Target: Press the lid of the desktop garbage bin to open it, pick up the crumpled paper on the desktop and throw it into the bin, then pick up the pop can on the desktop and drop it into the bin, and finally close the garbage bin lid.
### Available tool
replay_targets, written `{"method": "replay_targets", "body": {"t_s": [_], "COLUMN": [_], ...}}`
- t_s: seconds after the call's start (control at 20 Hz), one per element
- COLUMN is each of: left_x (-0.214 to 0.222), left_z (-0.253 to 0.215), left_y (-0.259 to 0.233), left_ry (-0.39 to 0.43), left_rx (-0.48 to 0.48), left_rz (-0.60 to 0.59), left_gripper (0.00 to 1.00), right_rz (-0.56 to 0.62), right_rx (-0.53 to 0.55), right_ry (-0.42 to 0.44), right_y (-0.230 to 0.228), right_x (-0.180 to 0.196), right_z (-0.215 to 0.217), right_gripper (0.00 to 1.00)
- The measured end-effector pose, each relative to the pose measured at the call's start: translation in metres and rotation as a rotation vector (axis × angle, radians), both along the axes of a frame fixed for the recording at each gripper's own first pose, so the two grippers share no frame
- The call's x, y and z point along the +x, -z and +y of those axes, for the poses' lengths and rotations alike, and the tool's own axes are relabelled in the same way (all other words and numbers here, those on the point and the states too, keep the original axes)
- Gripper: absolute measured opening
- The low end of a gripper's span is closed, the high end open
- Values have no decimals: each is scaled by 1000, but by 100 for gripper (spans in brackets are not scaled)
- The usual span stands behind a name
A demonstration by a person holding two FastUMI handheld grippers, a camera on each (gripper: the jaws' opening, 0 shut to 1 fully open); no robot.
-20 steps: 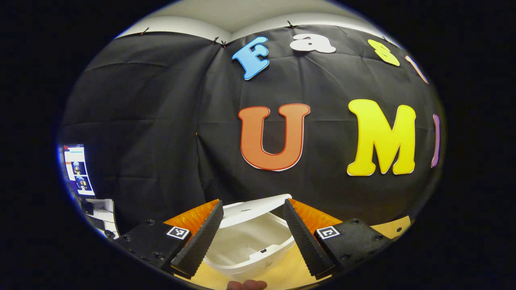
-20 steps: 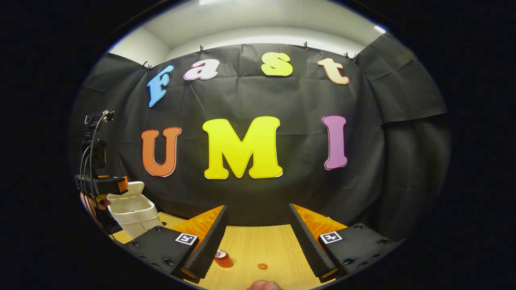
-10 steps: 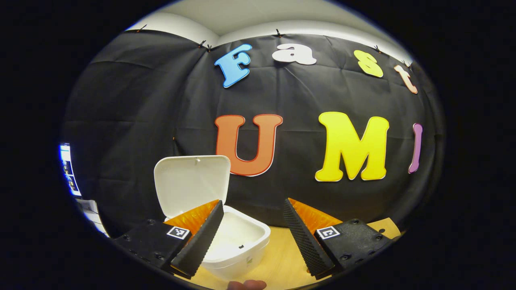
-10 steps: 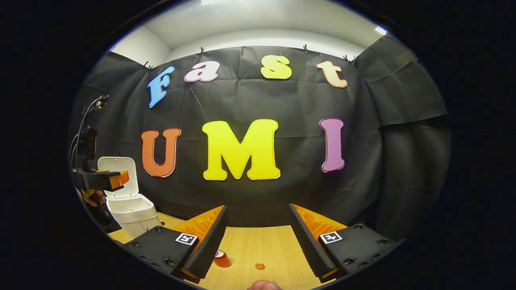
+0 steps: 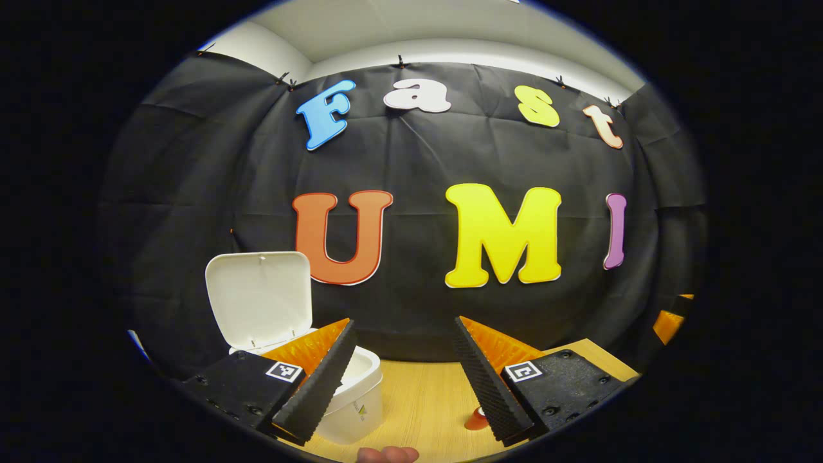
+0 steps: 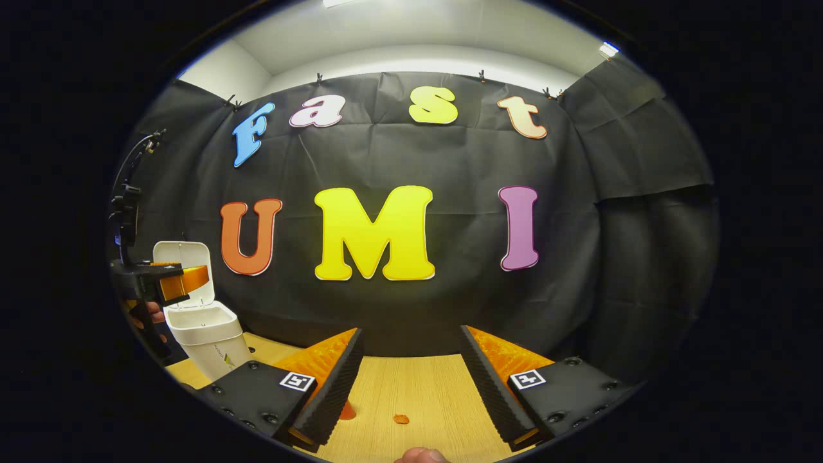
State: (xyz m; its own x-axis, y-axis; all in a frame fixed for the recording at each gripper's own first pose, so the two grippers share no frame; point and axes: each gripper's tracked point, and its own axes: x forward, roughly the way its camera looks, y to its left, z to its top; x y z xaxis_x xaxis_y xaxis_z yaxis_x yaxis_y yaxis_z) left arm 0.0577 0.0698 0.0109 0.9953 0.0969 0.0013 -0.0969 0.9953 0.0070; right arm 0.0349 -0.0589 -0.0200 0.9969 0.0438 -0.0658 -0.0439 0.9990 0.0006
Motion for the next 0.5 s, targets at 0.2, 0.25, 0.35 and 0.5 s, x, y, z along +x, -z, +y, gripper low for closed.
{"method": "replay_targets", "body": {"t_s": [0.2,0.25,0.35,0.5], "left_x": [-9,-12,-18,-27], "left_z": [-36,-39,-45,-49], "left_y": [12,14,18,28], "left_ry": [105,111,125,126], "left_rx": [-27,-17,-5,-20], "left_rz": [13,17,17,35], "left_gripper": [98,98,98,98], "right_rz": [12,23,46,65], "right_rx": [-16,-13,-12,-18], "right_ry": [-10,-16,-19,-33], "right_y": [10,16,26,38], "right_x": [-7,-7,-10,-12], "right_z": [-6,-7,-12,-17], "right_gripper": [94,93,93,94]}}
